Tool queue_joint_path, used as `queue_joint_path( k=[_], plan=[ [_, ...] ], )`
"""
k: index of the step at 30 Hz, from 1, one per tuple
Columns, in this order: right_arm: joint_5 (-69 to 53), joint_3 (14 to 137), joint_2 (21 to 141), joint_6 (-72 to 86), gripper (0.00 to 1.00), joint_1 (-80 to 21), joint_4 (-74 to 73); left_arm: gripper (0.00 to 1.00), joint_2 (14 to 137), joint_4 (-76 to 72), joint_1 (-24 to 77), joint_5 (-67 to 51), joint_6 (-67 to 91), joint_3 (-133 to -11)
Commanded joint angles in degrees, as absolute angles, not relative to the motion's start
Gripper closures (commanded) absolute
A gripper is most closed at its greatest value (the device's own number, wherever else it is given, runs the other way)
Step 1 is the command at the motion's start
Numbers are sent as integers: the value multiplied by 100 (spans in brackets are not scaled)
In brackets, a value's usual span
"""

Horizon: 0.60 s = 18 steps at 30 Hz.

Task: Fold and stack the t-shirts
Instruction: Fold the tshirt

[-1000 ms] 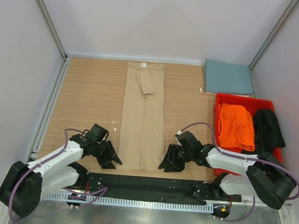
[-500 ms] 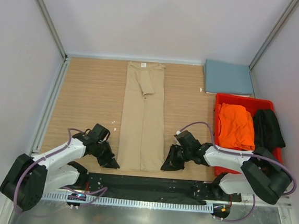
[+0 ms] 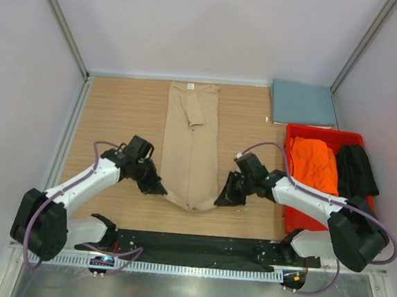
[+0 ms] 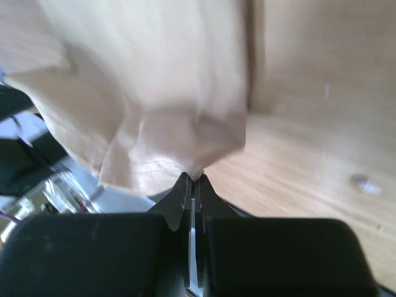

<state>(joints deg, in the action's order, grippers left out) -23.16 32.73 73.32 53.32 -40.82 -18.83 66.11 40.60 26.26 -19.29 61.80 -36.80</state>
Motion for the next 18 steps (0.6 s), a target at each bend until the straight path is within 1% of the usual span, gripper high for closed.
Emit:
queue_joint_path(
  k=[1,3,4,5,7,8,14,18],
  plan=[
    [-2241,4322,7750,4616,99,-3482,-2407,100,7363,3973,2296,-1670,5845,-4665],
    [-2443,5051,8435,4176,99,-3086,-2513,100,7768,3754,2015,-1783,5731,-5173],
    [-2496,5350,8751,4001,99,-2989,-2714,100,8196,3675,1908,-1845,5696,-5359],
    [-2487,5953,9267,3712,99,-2814,-2812,100,8357,3613,1820,-1846,5626,-5518],
    [-2548,6597,9824,3473,99,-2673,-3136,100,8917,3490,1539,-1828,5581,-6054],
    [-2592,7201,10313,3298,99,-2550,-3216,100,9112,3428,1451,-1889,5555,-6247],
    [-2724,9470,11662,2945,99,-2145,-4183,100,10360,3366,994,-2144,5493,-7636],
    [-2944,10247,12207,2953,99,-1934,-4394,100,10959,3366,809,-2364,5476,-8243]
  ],
)
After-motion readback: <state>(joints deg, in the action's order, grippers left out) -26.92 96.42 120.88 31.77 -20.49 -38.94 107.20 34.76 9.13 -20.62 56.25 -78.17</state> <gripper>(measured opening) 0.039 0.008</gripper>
